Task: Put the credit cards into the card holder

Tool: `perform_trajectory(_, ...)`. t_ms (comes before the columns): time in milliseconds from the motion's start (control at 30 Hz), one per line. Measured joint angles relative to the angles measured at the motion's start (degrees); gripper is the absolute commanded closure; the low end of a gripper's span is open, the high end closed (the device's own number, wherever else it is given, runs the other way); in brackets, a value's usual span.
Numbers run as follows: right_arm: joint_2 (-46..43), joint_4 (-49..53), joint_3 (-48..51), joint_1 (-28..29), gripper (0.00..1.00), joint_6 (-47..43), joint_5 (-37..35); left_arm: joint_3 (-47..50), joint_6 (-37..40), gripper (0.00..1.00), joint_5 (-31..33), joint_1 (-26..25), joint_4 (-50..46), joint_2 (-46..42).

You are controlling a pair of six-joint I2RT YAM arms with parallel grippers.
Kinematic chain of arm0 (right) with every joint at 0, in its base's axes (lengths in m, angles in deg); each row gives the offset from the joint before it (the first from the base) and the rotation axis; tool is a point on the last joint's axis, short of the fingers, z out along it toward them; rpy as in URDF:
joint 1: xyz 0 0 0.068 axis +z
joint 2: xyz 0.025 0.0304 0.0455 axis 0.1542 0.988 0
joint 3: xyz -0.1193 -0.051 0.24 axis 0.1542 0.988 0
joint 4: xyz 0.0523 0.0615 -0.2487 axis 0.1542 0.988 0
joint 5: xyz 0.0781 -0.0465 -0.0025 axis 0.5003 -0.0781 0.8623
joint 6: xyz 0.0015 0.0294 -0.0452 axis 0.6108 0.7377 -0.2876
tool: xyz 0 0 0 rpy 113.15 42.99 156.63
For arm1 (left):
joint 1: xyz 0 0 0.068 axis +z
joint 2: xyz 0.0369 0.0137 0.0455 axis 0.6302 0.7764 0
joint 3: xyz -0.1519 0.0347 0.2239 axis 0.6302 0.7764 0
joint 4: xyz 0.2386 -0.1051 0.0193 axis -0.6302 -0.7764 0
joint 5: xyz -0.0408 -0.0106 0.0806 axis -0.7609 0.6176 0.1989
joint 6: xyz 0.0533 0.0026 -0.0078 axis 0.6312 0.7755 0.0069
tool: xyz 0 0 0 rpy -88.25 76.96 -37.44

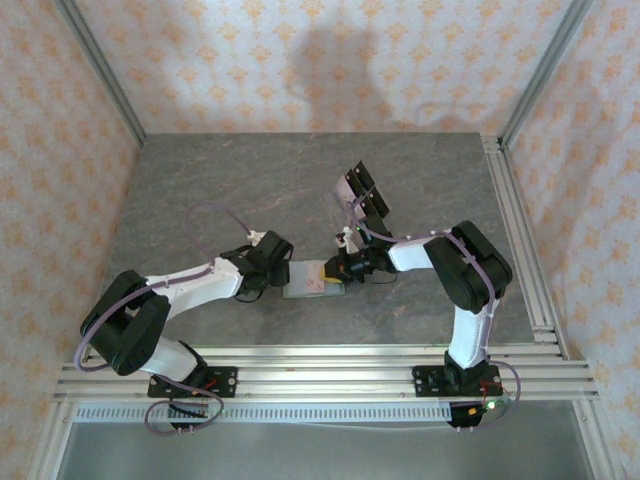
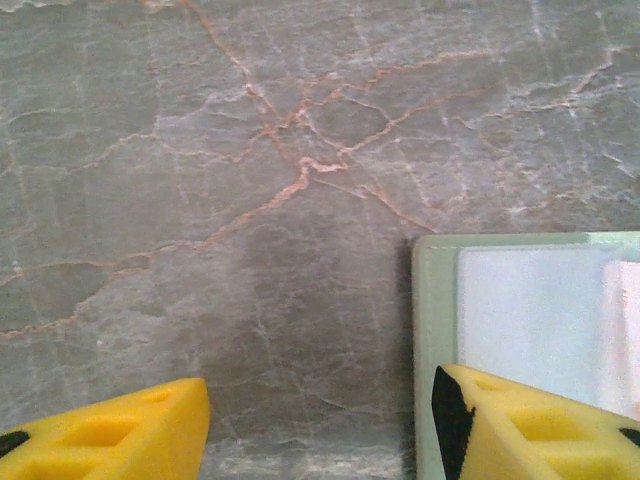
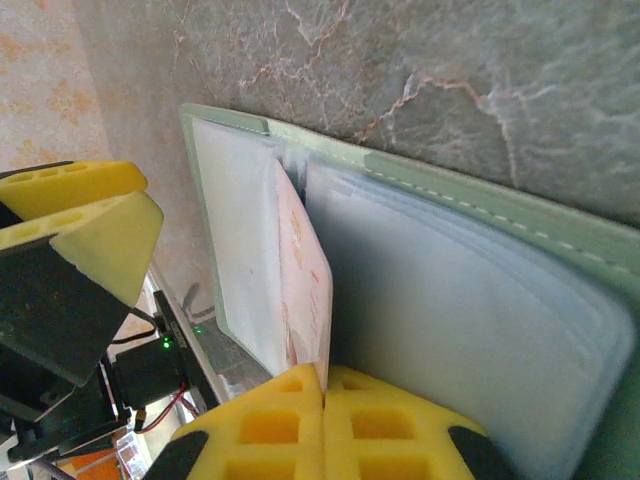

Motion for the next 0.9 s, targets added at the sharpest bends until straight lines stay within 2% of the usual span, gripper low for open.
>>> perform_trajectory(267, 0.09, 2.05, -0.98, 0.00, 1.00, -0.44, -0.02, 0.04, -0.15, 0.39, -0.17, -1.11, 0.87, 3.58)
perform_trajectory(700, 1.92, 4.20, -4.26, 1.55, 1.00, -0.59, -0.11, 0.83, -0.66, 0.39, -0.09, -1.49, 2.34, 3.96)
perform_trajectory(733, 1.95, 4.37, -4.37, 1.64, 0.98, -0.59, -0.17, 0.83, -0.66, 0.39, -0.09, -1.49, 2.36, 3.96)
perform_trajectory(800, 1.95, 4.57, -4.50, 1.73, 0.86, -0.52, -0.28, 0.85, -0.66, 0.39, -0.09, -1.49, 2.36, 3.96)
perform_trajectory(833, 1.95, 4.68, -4.50, 1.73, 0.77, -0.66, -0.24, 0.87, -0.68, 0.39, -0.09, -1.49, 2.38, 3.96)
perform_trajectory(900, 1.25, 4.96, -4.90, 1.90, 0.69, -0.81, -0.15, 0.87, -0.70, 0.39, 0.02, -1.49, 2.38, 3.96)
